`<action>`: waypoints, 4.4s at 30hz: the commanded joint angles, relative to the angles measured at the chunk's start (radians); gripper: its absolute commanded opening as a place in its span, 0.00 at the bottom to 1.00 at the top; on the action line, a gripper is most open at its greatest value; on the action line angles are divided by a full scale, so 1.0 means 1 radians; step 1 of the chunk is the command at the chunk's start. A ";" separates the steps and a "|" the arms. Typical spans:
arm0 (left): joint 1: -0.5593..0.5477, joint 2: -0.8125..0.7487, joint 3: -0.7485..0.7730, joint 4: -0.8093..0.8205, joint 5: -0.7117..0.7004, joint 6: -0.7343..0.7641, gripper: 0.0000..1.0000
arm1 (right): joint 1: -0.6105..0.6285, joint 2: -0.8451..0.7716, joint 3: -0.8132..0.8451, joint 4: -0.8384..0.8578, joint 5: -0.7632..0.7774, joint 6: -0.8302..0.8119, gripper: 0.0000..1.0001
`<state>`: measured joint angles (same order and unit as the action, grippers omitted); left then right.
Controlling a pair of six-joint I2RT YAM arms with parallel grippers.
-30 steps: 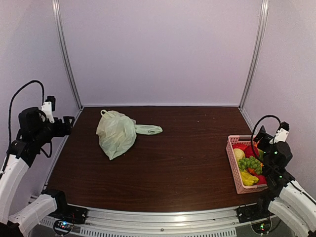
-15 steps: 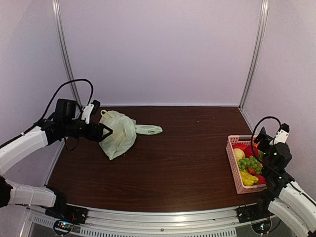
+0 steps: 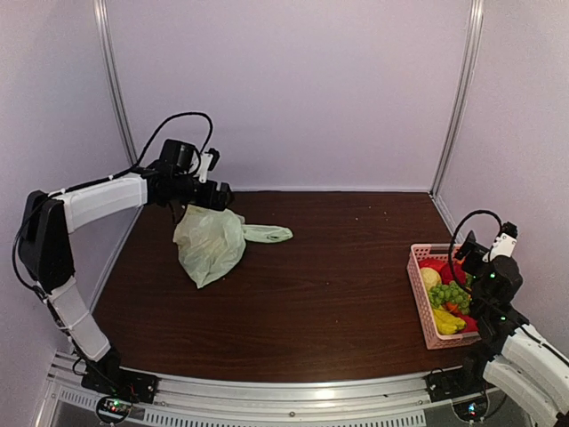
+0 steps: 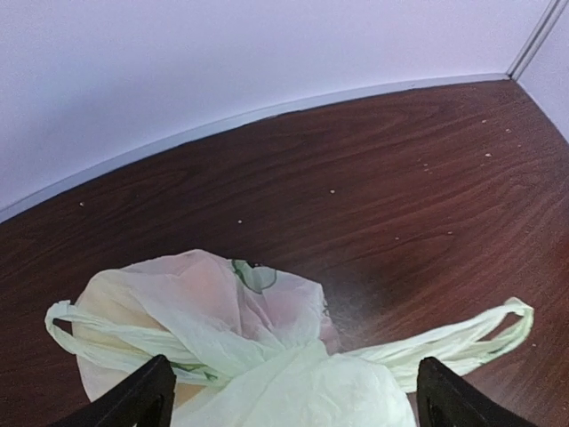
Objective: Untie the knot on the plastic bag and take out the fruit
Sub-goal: Pick up the takeout bag from the center of the board, then place the takeout bag at the center of the board, then untie the bag handles from the takeout bag.
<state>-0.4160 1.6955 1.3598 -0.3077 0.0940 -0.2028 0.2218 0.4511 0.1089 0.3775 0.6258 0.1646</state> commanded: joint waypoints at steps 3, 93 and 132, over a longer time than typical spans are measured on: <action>-0.017 0.152 0.080 -0.114 -0.233 0.084 0.98 | -0.007 0.010 0.014 0.006 -0.011 0.013 1.00; -0.476 -0.094 -0.130 -0.038 0.371 0.401 0.21 | -0.008 0.075 0.018 0.040 -0.078 0.000 1.00; -0.685 -0.185 -0.220 -0.141 -0.002 -0.020 0.56 | -0.007 0.064 0.029 0.017 -0.108 0.000 1.00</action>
<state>-1.1034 1.4883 1.1236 -0.4282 0.1062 -0.2115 0.2218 0.5243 0.1139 0.4137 0.5270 0.1619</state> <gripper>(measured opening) 0.574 0.997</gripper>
